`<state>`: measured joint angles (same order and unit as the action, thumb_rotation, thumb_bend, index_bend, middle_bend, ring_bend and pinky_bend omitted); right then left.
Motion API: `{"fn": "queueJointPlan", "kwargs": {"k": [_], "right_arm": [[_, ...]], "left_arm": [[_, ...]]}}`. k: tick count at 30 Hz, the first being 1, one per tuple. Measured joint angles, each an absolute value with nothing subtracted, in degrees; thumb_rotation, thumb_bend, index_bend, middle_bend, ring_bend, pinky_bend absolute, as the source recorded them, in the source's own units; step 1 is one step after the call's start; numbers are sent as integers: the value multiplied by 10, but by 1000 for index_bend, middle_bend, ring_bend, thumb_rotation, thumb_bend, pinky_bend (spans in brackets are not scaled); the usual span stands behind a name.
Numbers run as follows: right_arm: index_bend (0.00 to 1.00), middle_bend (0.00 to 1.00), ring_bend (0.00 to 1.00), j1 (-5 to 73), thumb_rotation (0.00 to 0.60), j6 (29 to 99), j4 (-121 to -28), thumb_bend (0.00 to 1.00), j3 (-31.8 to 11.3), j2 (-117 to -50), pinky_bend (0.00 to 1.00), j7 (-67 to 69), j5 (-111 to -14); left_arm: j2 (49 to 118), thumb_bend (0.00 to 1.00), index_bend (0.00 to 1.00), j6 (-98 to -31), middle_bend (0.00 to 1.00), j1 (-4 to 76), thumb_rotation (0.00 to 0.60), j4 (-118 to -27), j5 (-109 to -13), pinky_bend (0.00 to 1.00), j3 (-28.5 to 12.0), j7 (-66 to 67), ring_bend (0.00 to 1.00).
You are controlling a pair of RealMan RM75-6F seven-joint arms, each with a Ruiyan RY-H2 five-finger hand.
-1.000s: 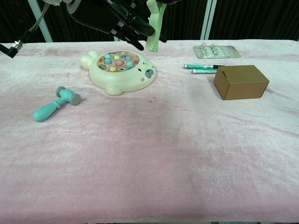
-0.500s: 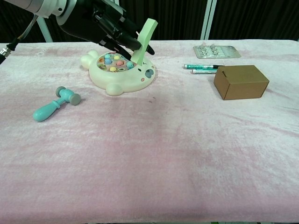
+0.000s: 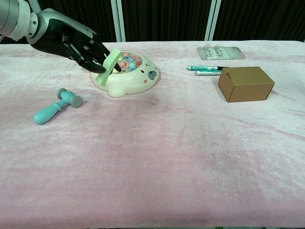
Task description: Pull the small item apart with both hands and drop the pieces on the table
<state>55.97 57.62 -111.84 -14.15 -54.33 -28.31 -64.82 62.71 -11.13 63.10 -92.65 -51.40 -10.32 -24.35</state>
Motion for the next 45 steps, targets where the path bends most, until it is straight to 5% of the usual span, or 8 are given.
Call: {"fn": "queueJointPlan", "kwargs": {"k": [10,17,30,34,39,45], "right_arm": [[789,751,789,540,600,531,-1079,481,-86,-594,583,-285,-630],[788,753,789,518,600,528,-1029,469,-54,-684,589,-276,-629],[714,752,789,472,600,556,-891,438,-21,-846,589,-283,-616],[584,745,783,470,600,553,-884,345,-20,-860,589,-297,-604],[295,720,758,472,600,546,-886,155,-21,-863,581,-322,-578],[84,644,723,477,600,536,-905,66,-22,-854,549,-355,-531]], "left_arm": [[652,511,526,-217,89,682,600,-913,-484,0,23,-82,0],[694,511,521,-353,88,740,600,-947,-337,0,101,110,0],[794,511,466,-464,86,792,600,-960,-154,0,146,285,0],[812,425,348,-460,66,795,600,-954,-135,0,139,299,0],[824,169,114,-457,37,797,600,-946,-125,0,129,314,0],[814,131,61,-459,32,791,600,-952,-129,0,109,304,0]]}}
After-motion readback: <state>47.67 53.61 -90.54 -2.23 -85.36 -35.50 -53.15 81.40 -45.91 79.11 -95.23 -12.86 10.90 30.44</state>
